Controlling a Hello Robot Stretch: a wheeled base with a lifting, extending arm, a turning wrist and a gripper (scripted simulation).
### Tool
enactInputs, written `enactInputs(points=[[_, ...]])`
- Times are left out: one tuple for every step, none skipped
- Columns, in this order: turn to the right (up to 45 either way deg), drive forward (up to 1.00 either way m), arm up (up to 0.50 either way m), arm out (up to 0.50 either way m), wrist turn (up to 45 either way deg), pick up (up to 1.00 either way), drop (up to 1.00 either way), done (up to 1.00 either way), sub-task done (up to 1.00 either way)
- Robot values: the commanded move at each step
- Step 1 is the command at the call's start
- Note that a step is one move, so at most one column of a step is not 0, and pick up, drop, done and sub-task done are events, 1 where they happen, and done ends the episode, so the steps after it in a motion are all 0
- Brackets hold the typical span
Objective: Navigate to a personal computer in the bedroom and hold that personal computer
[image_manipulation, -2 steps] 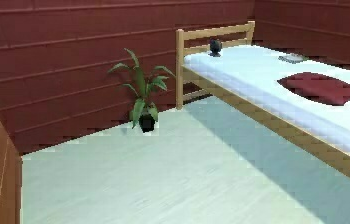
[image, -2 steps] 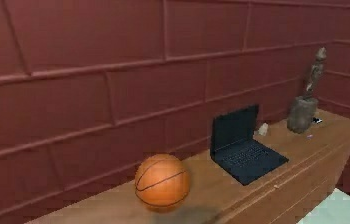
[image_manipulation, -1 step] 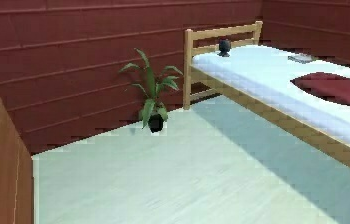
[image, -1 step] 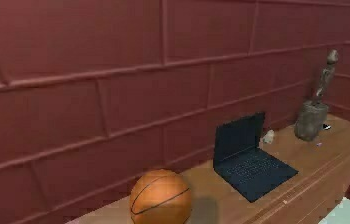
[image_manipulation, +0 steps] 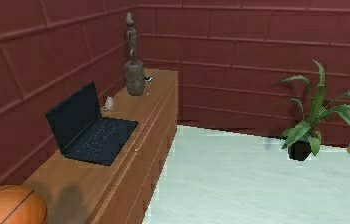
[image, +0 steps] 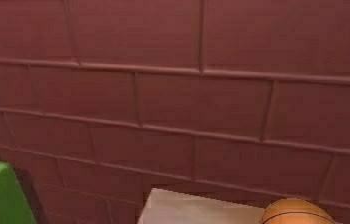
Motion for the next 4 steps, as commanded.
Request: enactInputs(points=[[-18.0, 0.00, 0.00, 0.00, 0.0, 0.00, 0.00, 0.00, 0.00], [0.0, 0.00, 0.50, 0.00, 0.0, 0.00, 0.00, 0.00, 0.00], [0.0, 0.00, 0.28, 0.00, 0.0, 0.00, 0.00, 0.00, 0.00], [0.0, 0.00, 0.00, 0.46, 0.0, 0.00, 0.00, 0.00, 0.00]])
